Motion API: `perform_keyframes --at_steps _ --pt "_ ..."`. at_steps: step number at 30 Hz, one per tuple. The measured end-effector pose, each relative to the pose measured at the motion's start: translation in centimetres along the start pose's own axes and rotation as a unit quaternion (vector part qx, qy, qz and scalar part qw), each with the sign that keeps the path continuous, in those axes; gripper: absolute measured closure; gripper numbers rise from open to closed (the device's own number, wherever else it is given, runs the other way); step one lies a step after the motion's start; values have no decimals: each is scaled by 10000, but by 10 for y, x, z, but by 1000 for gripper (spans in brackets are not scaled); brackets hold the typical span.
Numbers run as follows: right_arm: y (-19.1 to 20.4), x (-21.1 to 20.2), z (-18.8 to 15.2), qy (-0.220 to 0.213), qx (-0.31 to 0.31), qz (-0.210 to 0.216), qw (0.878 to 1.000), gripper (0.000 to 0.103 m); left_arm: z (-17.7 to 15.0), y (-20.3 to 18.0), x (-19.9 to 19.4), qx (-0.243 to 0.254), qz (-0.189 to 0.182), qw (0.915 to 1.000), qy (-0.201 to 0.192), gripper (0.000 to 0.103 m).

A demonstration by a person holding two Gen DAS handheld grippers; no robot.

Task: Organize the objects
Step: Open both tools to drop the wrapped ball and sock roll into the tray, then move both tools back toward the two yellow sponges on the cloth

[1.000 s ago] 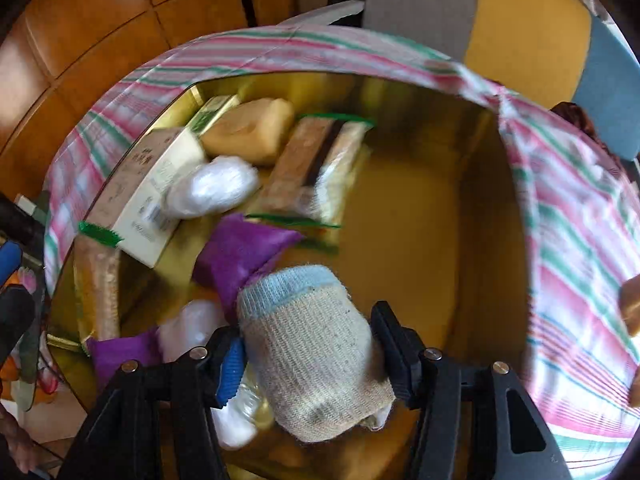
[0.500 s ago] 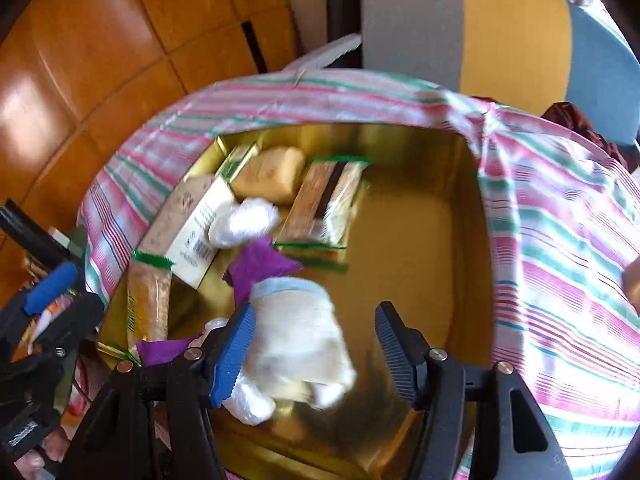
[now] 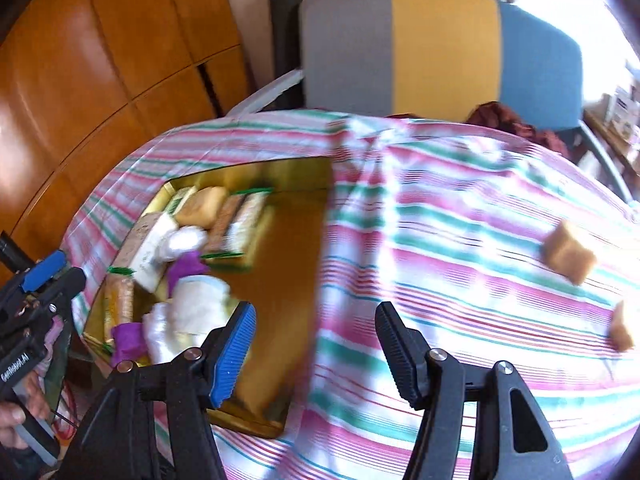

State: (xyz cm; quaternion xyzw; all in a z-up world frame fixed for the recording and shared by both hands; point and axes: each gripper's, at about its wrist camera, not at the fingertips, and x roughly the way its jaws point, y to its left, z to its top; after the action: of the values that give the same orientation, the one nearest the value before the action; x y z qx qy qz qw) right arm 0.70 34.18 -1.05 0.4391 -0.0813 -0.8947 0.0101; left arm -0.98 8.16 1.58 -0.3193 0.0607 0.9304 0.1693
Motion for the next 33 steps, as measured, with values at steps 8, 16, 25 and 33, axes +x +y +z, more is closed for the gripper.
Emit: perform_keyframes --at_steps 8,16,25,33 --pt "-96 -33 -12 -125 699 -848 9939 40 21 -45 8 469 -300 9984 -104 34" --pt "-197 -60 -20 -189 1617 -1626 9732 40 35 -99 20 954 -626 9934 -109 33" --pt "-283 -59 -27 -495 2578 -2220 9391 40 47 -149 37 1292 -885 9877 -7 33" --pt "-314 -61 -49 -506 3306 -2081 9191 40 55 -196 61 1611 -1032 9814 137 33"
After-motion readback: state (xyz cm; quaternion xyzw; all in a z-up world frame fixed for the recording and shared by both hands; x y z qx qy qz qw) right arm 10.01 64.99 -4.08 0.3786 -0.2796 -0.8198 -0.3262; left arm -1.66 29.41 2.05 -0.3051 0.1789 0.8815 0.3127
